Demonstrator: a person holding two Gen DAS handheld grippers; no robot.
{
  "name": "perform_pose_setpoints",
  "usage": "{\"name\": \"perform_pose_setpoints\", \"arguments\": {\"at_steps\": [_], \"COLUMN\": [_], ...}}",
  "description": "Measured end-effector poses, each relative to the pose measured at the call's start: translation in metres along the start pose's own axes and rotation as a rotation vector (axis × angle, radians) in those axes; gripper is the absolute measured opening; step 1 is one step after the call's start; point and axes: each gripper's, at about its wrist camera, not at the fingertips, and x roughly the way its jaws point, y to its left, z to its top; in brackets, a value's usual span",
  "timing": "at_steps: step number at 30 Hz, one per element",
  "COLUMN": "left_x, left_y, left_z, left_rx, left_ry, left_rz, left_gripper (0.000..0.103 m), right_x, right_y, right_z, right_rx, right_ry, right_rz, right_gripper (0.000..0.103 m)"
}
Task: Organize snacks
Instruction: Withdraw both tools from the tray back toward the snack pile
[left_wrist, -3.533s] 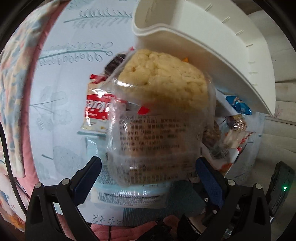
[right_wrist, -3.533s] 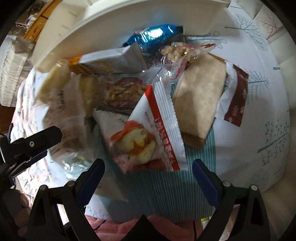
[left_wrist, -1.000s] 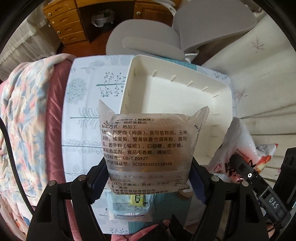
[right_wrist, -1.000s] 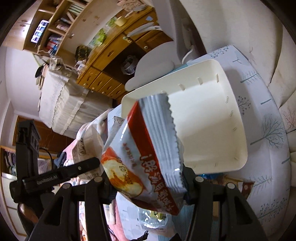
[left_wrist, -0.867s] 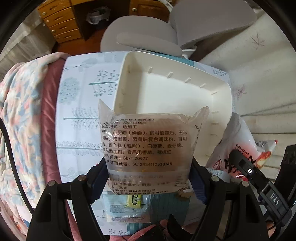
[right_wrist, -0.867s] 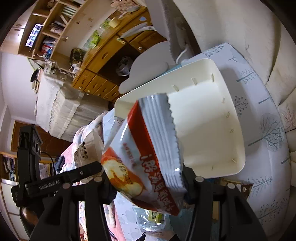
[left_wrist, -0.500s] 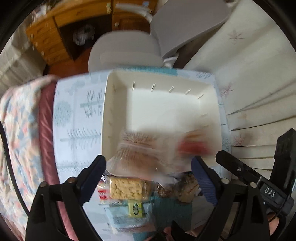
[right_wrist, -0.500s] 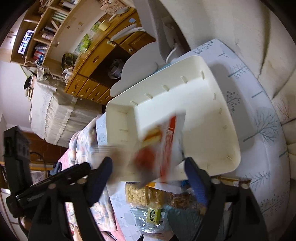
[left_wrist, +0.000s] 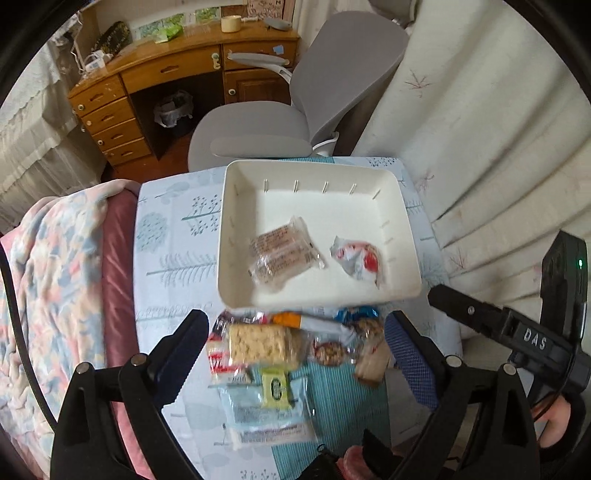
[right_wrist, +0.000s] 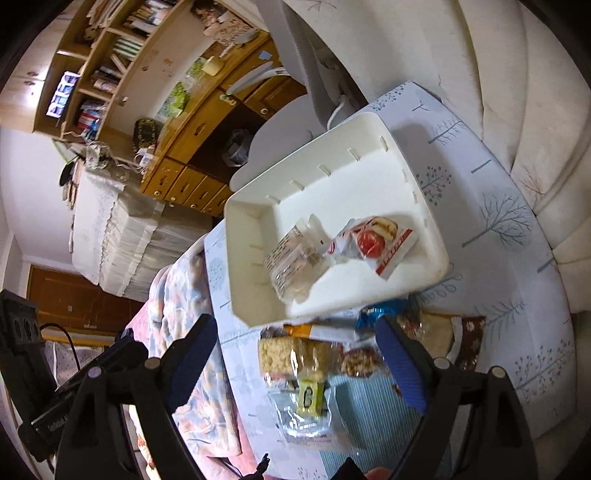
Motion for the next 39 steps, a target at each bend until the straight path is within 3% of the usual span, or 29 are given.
{"name": "perform_pose_setpoints", "arguments": {"at_steps": [13,21,31,39], "left_x": [-0.051,-0.061,-0.050,-0.028], "left_y": [-0.003,0.012,0.039,0.066], "left_z": [-0.132,-0.190,-0.213,-0.205], "left_rx": [-0.127,-0.210,-0.171,-0.022], "left_ry": [-0.034,-0.031,-0.012,0.011], "left_rz": [0.027,0.047,0.003,-0.038], "left_gripper": [0.095,0.095,0.095,0.095], "right_x": [-0.010,-0.002,0.021,0.042], "right_y": [-0.006,-0.008,-0.012,-0.018], "right_z": [-0.068,-0.102,-0.134,-0.162], "right_rx": [-0.071,-0.110,-0.073,0.121], "right_ry": [0.063,0.112,0.171,0.174], "right_rz": [0.019,0.002,-0.049,-0.086], "right_gripper": [0.088,0.088,0.088,0.088]}}
